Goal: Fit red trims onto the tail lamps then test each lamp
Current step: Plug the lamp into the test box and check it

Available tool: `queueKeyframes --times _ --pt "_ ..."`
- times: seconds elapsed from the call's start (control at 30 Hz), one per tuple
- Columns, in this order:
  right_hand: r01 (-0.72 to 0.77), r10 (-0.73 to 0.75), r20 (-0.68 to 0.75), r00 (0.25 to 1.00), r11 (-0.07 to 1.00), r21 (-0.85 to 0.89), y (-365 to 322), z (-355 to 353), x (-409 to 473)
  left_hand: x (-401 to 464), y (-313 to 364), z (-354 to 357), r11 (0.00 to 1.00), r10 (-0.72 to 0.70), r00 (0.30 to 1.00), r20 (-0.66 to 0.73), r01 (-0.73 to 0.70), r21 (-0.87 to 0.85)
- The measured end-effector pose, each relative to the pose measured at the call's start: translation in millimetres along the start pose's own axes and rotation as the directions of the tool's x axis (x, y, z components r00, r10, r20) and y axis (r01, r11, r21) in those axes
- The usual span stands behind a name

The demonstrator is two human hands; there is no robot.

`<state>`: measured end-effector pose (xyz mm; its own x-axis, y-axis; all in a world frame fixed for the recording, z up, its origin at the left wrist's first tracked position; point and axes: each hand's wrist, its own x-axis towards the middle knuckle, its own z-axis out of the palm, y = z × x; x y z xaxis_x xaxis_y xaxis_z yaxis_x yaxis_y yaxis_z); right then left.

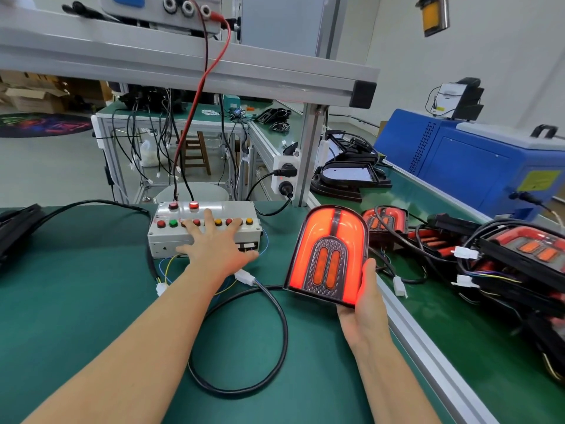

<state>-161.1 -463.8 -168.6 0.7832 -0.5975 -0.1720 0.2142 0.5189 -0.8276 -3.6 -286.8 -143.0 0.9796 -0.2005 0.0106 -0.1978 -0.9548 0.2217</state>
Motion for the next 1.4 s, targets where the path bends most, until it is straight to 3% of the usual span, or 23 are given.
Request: queueKeyframes --times 0.5,0.73,1.13,1.4 --pt "-0.014 0.014 0.011 1.000 1.000 0.011 -2.9 1.9 -3.0 -1.1 -0.3 0.3 1.000 0.002 1.000 -0.013 -0.001 0.017" --pt "-0.032 0.034 -0.018 0.999 0.994 0.106 -7.7 -0.2 -3.3 -2.6 -0.7 0.6 0.999 0.010 1.000 -0.020 -0.009 0.049" --pt "-0.014 0.014 -0.001 1.000 0.997 0.074 -9.4 -1.6 -4.9 3.0 1.9 -2.0 0.999 -0.014 1.000 0.000 0.014 0.049" --pt "-0.006 0.006 0.005 1.000 0.999 0.033 -10.1 0.0 -6.4 1.7 -3.6 4.0 0.986 0.092 0.985 -0.147 -0.069 0.151"
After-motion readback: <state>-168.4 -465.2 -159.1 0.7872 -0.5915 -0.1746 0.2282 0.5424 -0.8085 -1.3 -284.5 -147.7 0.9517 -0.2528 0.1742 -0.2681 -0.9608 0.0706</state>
